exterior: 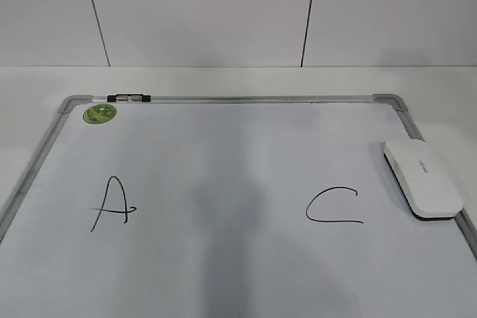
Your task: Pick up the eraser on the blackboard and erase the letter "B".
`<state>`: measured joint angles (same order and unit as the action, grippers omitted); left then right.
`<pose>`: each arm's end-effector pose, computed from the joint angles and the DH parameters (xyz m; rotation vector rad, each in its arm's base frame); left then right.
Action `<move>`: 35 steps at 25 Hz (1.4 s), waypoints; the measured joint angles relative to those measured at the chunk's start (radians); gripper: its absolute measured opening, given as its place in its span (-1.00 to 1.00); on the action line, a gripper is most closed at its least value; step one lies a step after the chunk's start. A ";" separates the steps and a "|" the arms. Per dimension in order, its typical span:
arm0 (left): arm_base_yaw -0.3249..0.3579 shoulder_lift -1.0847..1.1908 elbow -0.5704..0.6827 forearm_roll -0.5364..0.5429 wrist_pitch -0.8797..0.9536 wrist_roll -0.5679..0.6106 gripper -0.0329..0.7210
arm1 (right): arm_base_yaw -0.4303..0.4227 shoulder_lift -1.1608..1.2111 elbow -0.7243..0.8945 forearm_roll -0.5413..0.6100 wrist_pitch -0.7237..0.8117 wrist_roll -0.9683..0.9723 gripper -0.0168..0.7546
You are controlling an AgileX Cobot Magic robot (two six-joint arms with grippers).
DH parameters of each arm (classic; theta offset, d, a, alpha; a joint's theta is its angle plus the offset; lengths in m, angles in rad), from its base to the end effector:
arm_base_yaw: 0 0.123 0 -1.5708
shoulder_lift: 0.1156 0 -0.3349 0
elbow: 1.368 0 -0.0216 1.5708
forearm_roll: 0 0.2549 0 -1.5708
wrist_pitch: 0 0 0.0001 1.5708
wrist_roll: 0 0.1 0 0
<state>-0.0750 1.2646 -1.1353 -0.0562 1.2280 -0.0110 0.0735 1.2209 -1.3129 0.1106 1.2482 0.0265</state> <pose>0.2206 -0.0219 0.3673 0.0755 2.8410 -0.0977 0.2158 0.0264 0.4283 -0.0512 2.6400 0.1841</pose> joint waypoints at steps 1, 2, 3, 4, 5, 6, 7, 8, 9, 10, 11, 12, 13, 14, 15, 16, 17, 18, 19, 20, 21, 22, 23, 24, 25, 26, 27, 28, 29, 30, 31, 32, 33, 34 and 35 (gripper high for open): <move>0.000 -0.029 0.012 0.000 0.000 0.000 0.55 | 0.000 -0.052 0.028 0.005 0.002 0.002 0.57; 0.000 -0.061 0.021 0.000 0.000 0.000 0.56 | 0.000 -0.097 0.055 0.009 0.002 0.002 0.57; 0.000 -0.087 0.032 -0.002 0.002 0.000 0.56 | 0.000 -0.134 0.080 0.011 0.004 0.002 0.57; 0.000 -0.121 0.044 -0.002 0.001 0.000 0.56 | 0.000 -0.178 0.100 0.011 0.004 0.004 0.57; 0.000 -0.157 0.055 0.000 0.002 0.000 0.55 | 0.000 -0.215 0.120 0.011 0.006 0.004 0.57; 0.000 -0.189 0.068 0.005 0.005 0.000 0.52 | 0.000 -0.259 0.142 0.011 0.008 0.004 0.57; 0.000 -0.228 0.081 0.009 0.008 0.000 0.49 | 0.000 -0.294 0.163 0.011 0.008 0.005 0.57; 0.000 -0.269 0.093 0.012 0.010 0.000 0.47 | 0.000 -0.336 0.179 0.011 0.008 0.005 0.57; 0.000 -0.311 0.104 0.014 0.012 0.000 0.45 | 0.000 -0.378 0.198 0.011 0.010 0.005 0.57; 0.000 -0.346 0.117 0.019 0.016 0.000 0.42 | 0.000 -0.418 0.221 0.009 0.010 0.006 0.57; 0.000 -0.387 0.130 0.023 0.019 0.000 0.40 | 0.000 -0.452 0.238 0.005 0.010 0.006 0.57; 0.000 -0.427 0.143 0.025 0.019 0.000 0.39 | 0.000 -0.493 0.253 0.001 0.012 0.006 0.56; 0.000 -0.465 0.159 0.025 0.021 0.002 0.36 | 0.000 -0.532 0.272 -0.004 0.012 0.006 0.56; 0.000 -0.497 0.174 0.025 0.023 0.002 0.34 | 0.000 -0.564 0.292 -0.012 0.014 0.006 0.56; 0.000 -0.535 0.190 0.025 0.023 0.002 0.33 | 0.000 -0.601 0.314 -0.017 0.014 0.006 0.56; 0.000 -0.570 0.205 0.025 0.025 0.002 0.31 | 0.000 -0.638 0.337 -0.022 0.014 0.006 0.56; 0.000 -0.597 0.224 0.025 0.025 0.002 0.29 | 0.000 -0.668 0.356 -0.027 0.015 0.006 0.56; 0.000 -0.631 0.244 0.025 0.027 0.002 0.27 | 0.000 -0.705 0.380 -0.030 0.015 0.006 0.56; 0.000 -0.665 0.260 0.025 0.031 0.002 0.26 | 0.000 -0.746 0.404 -0.035 0.018 0.006 0.56; 0.000 -0.699 0.278 0.025 0.031 0.002 0.24 | 0.000 -0.775 0.424 -0.038 0.018 0.006 0.56; 0.000 -0.726 0.296 0.025 0.031 0.002 0.22 | 0.000 -0.804 0.449 -0.043 0.018 0.006 0.56; 0.000 -0.757 0.314 0.025 0.033 0.002 0.21 | 0.000 -0.839 0.474 -0.048 0.018 0.002 0.56; 0.000 -0.786 0.329 0.025 0.033 0.002 0.20 | 0.000 -0.873 0.501 -0.059 0.019 -0.006 0.56; 0.000 -0.812 0.346 0.025 0.037 0.002 0.19 | 0.000 -0.901 0.523 -0.069 0.019 -0.008 0.56; 0.000 -0.831 0.363 0.025 0.037 0.002 0.19 | 0.000 -0.939 0.550 -0.079 0.019 -0.012 0.56; 0.000 -0.855 0.378 0.025 0.037 0.002 0.19 | 0.000 -0.965 0.573 -0.084 0.019 -0.012 0.56; 0.000 -0.879 0.396 0.025 0.037 0.002 0.18 | 0.000 -0.997 0.599 -0.091 0.019 -0.012 0.56; 0.000 -0.901 0.415 0.025 0.037 0.002 0.18 | 0.000 -1.028 0.629 -0.095 0.019 -0.012 0.56; 0.000 -0.928 0.433 0.025 0.039 0.002 0.18 | 0.000 -1.058 0.650 -0.099 0.019 -0.012 0.56; 0.000 -0.957 0.446 0.025 0.039 0.002 0.18 | 0.000 -1.082 0.673 -0.100 0.019 -0.015 0.56; 0.000 -0.985 0.461 0.025 0.039 0.002 0.18 | 0.000 -1.105 0.690 -0.101 0.019 -0.017 0.56; 0.000 -1.009 0.476 0.025 0.039 0.002 0.18 | 0.000 -1.130 0.709 -0.101 0.017 -0.019 0.56; 0.000 -1.041 0.489 0.025 0.037 0.002 0.18 | 0.000 -1.157 0.728 -0.101 0.011 -0.027 0.56; 0.000 -1.072 0.505 0.025 0.033 0.002 0.18 | 0.000 -1.171 0.740 -0.101 0.011 -0.027 0.56; 0.000 -1.104 0.519 0.025 0.030 0.002 0.18 | 0.000 -1.193 0.761 -0.101 0.009 -0.027 0.56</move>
<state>-0.0750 0.1611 -0.6163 -0.0311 1.2583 -0.0094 0.0735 0.0275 -0.5515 0.0091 1.2574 0.0000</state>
